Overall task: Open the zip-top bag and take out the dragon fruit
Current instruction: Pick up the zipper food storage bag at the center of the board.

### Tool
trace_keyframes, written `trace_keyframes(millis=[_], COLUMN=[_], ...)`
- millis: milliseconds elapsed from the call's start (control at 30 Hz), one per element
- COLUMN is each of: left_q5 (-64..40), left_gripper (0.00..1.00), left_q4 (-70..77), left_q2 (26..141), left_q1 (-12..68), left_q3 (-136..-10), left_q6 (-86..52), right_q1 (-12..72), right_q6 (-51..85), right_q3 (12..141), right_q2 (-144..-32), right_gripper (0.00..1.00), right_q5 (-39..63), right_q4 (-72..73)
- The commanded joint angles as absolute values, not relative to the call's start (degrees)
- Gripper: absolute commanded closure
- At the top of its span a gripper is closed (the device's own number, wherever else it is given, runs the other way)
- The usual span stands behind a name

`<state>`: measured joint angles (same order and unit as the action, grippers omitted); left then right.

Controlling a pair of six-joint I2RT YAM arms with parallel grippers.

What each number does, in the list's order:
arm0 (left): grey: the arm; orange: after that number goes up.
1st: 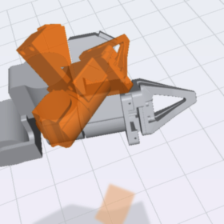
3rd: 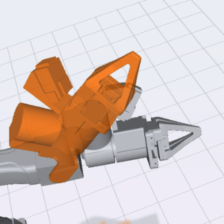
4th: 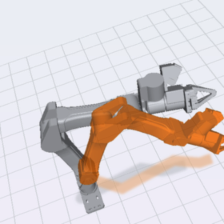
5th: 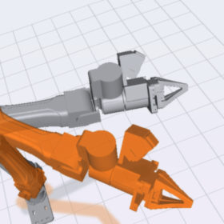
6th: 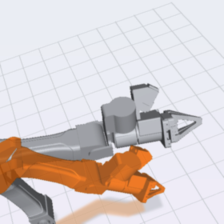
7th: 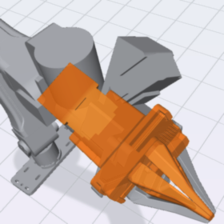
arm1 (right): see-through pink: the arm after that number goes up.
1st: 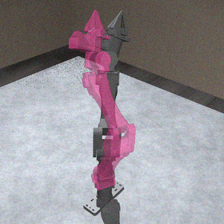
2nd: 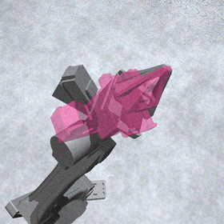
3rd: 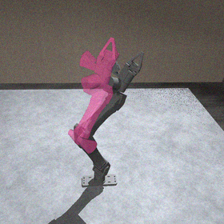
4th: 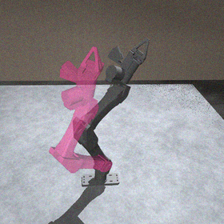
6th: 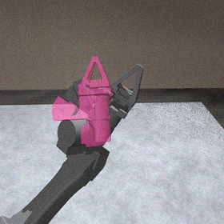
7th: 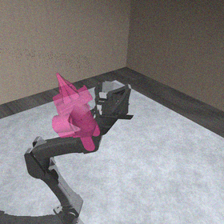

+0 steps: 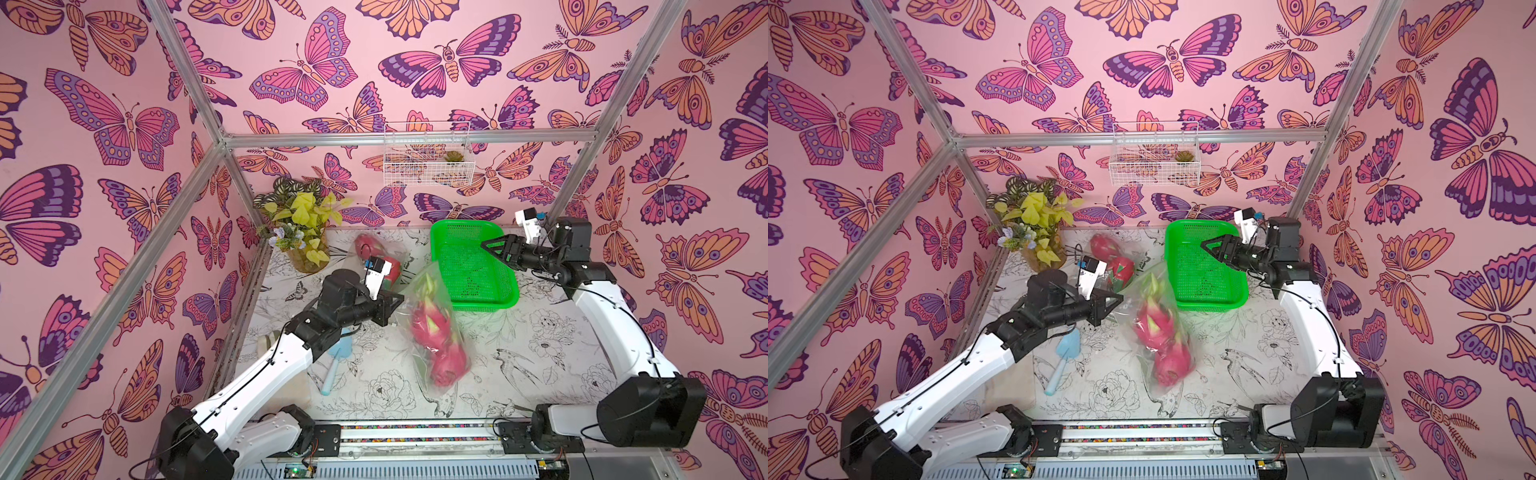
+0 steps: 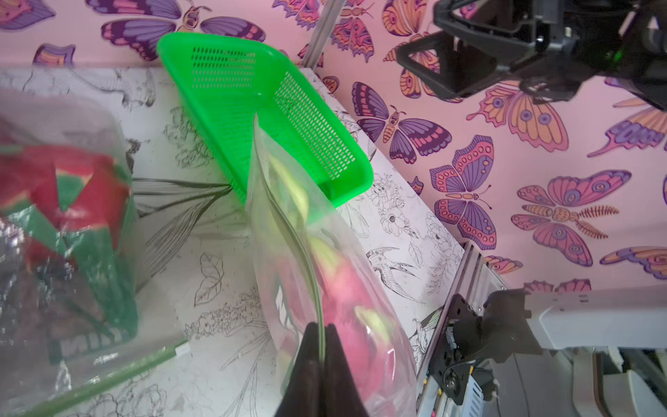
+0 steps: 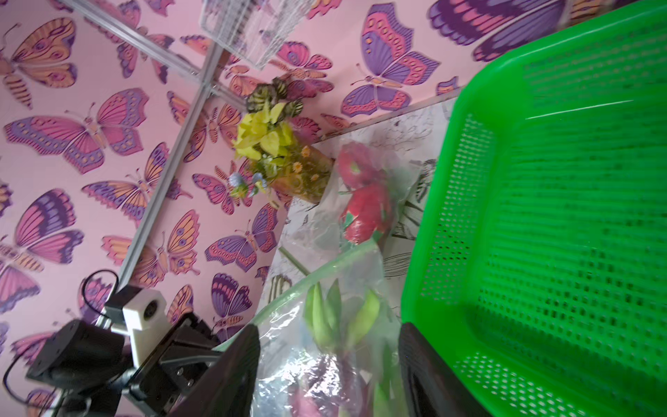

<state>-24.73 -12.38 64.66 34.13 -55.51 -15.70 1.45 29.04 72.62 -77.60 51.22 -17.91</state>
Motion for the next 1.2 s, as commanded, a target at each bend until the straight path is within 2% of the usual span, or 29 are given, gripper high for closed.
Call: trace_keyframes(millis=[0, 133, 200, 300, 500, 667, 767, 867, 1167], left_q5=[-31.33, -34.69, -36.91, -39.37, -44.19, -45.33, -46.23, -45.53, -47.59], left_gripper=[1.00, 1.00, 1.00, 1.00, 1.00, 1.00, 1.00, 1.00, 1.00], left_q4=[-27.46, -33.92, -35.61, -37.35, -38.62, -39.57, -39.55, -39.58, -38.17], left_q2=[67.54, 70.05, 70.69, 71.15, 71.72, 72.33, 74.25, 75.48, 76.87], left_q1=[33.66, 32.61, 32.39, 31.93, 30.08, 29.13, 28.65, 28.39, 27.95], left_q3=[-61.70, -68.60, -70.93, -73.76, -77.30, -78.65, -79.10, -79.86, -80.46], left_q6=[-2.44, 2.10, 4.38, 7.72, 12.07, 14.68, 15.27, 15.21, 15.38], right_q1=[5.55, 9.33, 11.14, 13.77, 14.15, 16.77, 19.92, 23.02, 26.62], right_q6=[23.29, 15.65, 8.70, -7.98, -19.36, -35.74, -39.60, -40.89, -37.78], right_q3=[75.20, 74.33, 73.66, 74.27, 74.45, 77.84, 77.70, 79.09, 80.63], right_q2=[-78.55, -79.45, -79.63, -79.57, -80.84, -83.06, -82.79, -83.35, -85.14], right_gripper=[0.33, 0.30, 0.26, 0.21, 0.15, 0.16, 0.16, 0.19, 0.44], right_q5=[59.10, 65.71, 67.34, 66.56, 66.55, 67.04, 65.96, 64.39, 59.61], right_q4=[-13.95, -9.39, -9.34, -15.39, -14.36, -26.84, -29.36, -32.95, -34.97])
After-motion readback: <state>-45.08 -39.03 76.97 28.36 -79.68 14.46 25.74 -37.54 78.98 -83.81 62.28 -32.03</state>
